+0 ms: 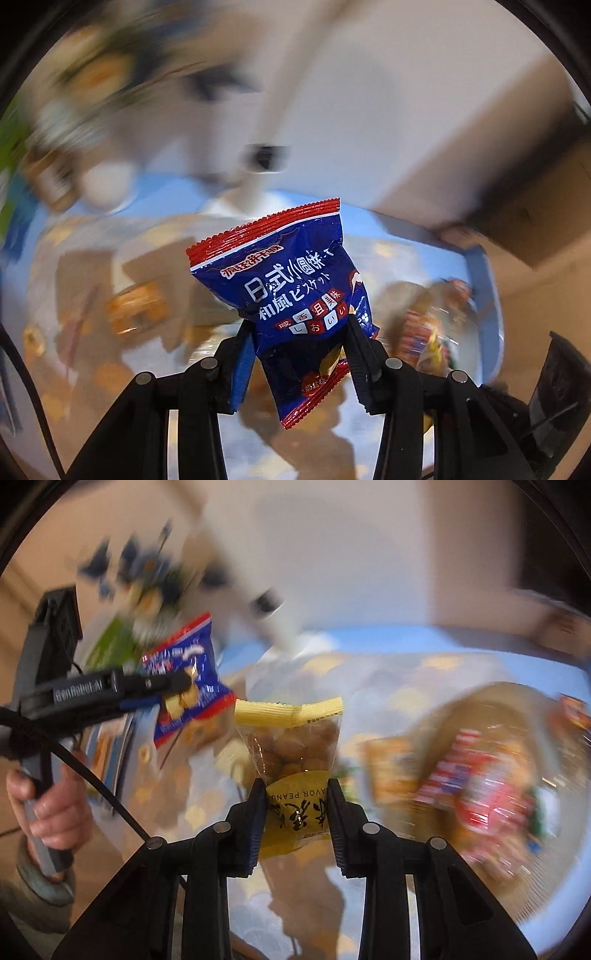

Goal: Organize snacks
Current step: 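Grasp the yellow peanut bag with the right tool while the left grasps the blue chip bag, then drop both bags into the glass bowl by opening both tools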

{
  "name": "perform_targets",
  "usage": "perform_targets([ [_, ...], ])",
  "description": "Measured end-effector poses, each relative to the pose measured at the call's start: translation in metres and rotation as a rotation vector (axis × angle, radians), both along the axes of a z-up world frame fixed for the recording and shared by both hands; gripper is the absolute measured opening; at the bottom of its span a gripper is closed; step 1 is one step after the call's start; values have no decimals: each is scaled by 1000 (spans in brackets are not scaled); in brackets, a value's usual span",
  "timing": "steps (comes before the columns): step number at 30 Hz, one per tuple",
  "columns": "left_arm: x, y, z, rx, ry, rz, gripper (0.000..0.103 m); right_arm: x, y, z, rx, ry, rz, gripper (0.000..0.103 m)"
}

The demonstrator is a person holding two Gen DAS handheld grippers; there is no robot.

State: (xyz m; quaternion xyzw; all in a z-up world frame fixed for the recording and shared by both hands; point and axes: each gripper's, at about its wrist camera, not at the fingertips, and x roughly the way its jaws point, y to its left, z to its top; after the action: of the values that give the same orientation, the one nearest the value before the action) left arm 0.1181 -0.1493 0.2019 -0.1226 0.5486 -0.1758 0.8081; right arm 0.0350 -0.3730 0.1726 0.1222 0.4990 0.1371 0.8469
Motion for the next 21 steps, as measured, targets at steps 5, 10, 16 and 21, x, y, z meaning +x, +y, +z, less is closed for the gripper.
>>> perform_targets([
  [5,-11,-101,30,-66,-48,-210,44,-41,-71,38,-95,-69,-238,30],
  [10,-26,-174,47,-65,-94,-345,44,-63,-122,56,-161,-56,-423,30],
  [16,-28,-214,34,-55,-69,-425,67,-66,-149,45,-146,-3,-502,43],
  [21,-30,-185,21,-32,-54,-365,69,-73,-160,39,-116,17,-521,43],
])
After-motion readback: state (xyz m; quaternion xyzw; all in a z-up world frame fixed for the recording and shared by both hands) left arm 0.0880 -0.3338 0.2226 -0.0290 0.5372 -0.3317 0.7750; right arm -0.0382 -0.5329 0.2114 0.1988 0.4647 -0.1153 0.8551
